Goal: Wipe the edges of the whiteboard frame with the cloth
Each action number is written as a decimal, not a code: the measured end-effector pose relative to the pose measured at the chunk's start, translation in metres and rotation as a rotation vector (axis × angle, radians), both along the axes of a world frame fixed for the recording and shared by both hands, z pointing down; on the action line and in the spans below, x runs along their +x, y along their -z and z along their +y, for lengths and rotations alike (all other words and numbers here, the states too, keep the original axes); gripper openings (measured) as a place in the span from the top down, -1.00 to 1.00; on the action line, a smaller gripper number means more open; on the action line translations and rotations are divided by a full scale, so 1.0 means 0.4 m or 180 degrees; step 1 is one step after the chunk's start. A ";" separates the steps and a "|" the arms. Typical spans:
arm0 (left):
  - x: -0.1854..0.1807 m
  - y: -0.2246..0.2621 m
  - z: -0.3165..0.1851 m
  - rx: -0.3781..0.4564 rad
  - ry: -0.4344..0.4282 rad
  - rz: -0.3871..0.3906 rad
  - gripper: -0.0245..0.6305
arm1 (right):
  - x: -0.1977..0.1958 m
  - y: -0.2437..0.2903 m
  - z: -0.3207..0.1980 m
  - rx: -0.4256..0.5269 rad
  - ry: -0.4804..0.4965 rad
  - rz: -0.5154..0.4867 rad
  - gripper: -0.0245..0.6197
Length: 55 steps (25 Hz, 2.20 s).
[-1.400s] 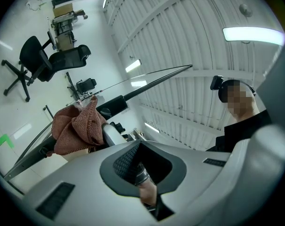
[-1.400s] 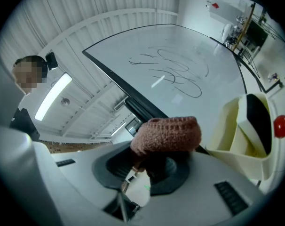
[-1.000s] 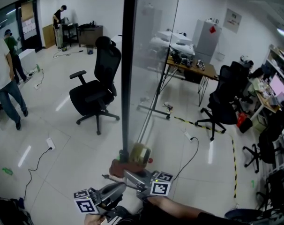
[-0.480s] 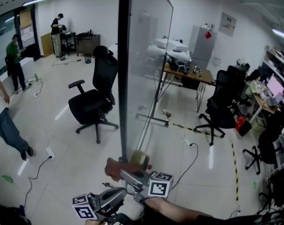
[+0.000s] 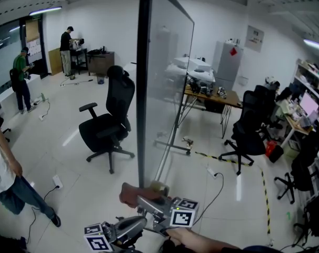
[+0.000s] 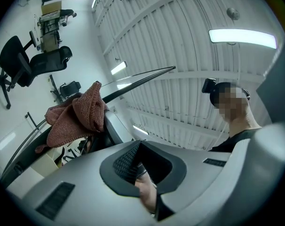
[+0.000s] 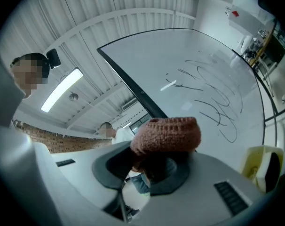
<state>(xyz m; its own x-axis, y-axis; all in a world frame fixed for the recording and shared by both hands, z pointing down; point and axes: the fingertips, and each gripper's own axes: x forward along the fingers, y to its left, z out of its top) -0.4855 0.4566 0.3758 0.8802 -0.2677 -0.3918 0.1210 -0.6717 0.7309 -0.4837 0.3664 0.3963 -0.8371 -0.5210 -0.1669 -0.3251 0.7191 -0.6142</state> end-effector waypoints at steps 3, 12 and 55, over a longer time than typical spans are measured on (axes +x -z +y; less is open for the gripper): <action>0.005 0.011 -0.011 -0.0039 0.0045 -0.0048 0.93 | 0.020 0.033 -0.024 0.0094 -0.0088 -0.0005 0.64; 0.032 0.080 -0.035 -0.0047 0.0096 -0.0079 0.93 | 0.021 0.102 -0.027 0.0495 -0.0052 0.0394 0.64; 0.039 0.403 -0.061 0.0356 0.0185 -0.0041 0.94 | 0.008 0.534 0.010 0.2343 0.0000 0.1464 0.64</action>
<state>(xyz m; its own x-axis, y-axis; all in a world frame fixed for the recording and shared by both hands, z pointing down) -0.4697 0.4321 0.2146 0.8697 -0.2736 -0.4108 0.0706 -0.7547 0.6522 -0.4805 0.3704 0.1827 -0.9043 -0.4135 -0.1065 -0.4268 0.8820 0.1996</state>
